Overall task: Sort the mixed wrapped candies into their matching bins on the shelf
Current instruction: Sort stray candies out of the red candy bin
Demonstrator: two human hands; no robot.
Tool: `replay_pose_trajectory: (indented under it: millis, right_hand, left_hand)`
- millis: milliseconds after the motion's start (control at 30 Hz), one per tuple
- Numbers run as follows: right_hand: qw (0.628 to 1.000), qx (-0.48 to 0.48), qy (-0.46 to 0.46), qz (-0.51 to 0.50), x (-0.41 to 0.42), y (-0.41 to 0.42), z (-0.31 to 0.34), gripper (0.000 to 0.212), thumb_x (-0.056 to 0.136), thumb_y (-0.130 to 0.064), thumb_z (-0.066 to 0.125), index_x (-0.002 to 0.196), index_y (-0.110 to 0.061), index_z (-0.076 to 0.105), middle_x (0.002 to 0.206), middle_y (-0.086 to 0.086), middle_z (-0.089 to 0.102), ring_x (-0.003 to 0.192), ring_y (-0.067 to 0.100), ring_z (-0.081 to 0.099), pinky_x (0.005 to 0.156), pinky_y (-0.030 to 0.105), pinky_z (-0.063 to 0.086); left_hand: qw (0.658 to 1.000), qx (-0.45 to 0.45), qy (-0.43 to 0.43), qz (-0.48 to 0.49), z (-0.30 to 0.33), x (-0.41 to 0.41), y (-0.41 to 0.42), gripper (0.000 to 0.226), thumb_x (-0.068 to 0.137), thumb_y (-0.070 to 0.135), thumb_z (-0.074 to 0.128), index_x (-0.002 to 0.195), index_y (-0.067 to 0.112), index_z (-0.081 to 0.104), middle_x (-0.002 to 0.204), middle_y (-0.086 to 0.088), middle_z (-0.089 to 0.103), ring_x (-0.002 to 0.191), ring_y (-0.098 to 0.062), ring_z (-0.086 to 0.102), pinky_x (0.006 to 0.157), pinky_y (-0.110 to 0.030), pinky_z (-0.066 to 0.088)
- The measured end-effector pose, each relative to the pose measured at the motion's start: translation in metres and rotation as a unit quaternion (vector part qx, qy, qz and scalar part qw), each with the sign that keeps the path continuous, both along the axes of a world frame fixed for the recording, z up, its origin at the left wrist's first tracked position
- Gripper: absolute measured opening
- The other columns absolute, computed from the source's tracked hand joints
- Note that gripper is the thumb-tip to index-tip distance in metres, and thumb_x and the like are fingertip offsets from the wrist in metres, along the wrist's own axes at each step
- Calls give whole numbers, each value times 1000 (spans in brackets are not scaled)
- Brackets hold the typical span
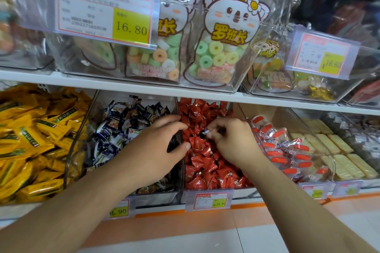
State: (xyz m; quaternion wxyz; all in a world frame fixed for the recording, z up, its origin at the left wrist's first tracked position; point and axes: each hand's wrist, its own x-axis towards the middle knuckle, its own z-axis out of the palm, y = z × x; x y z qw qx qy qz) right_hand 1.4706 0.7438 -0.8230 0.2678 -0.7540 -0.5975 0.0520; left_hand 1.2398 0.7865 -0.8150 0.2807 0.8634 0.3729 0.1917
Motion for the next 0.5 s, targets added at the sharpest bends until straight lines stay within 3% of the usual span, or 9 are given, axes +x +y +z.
replay_pose_trajectory:
  millis: [67,167,267,333,400,500]
  right_hand:
    - [998,9,53,-15,-1,-3,9,4,90,-23,79,93,-25,78,84,-16,71,80,-6,63,67,3,43]
    - [988,47,144,-10,-10,-11,29,4,91,-22,79,94,-23,77,83,-9,74,80,2,67,70,14,51]
    - [952,67,298,34,-33,-20,47,5,89,-11,79,94,-13,77,83,5,77,77,17,72,70,19,55]
    - [924,53,373,73,-48,-24,52,10,88,-5,79,98,-5,77,85,11,77,72,16,70,69,21,54]
    - [914,45,392,96,-54,-26,54,13,89,-3,77,101,-3,77,88,12,78,77,18,72,73,24,56]
    - [930,57,361,47,-43,-28,53,10,94,-7,72,100,-11,79,89,7,79,88,23,76,84,36,61]
  left_hand:
    - [1000,-11,-12,7,1,-1,0,48,99,53,56,145,42,48,160,26,25,145,2,29,113,-18,24]
    - [999,-9,-33,28,5,-5,-2,47,95,53,63,140,45,52,150,26,39,131,2,44,107,-21,36]
    - [995,-14,-83,52,13,-6,-6,49,89,56,69,135,48,54,128,29,55,110,7,53,91,-22,43]
    - [982,-67,-169,57,18,-4,-8,44,86,48,76,127,43,60,109,27,67,102,8,63,90,-26,52]
    - [970,-99,-212,62,21,-5,-9,34,87,32,80,118,36,65,95,19,73,90,3,71,87,-33,58]
    - [982,-20,-149,110,20,-15,-5,29,92,29,77,117,36,66,85,14,70,80,2,70,77,-25,58]
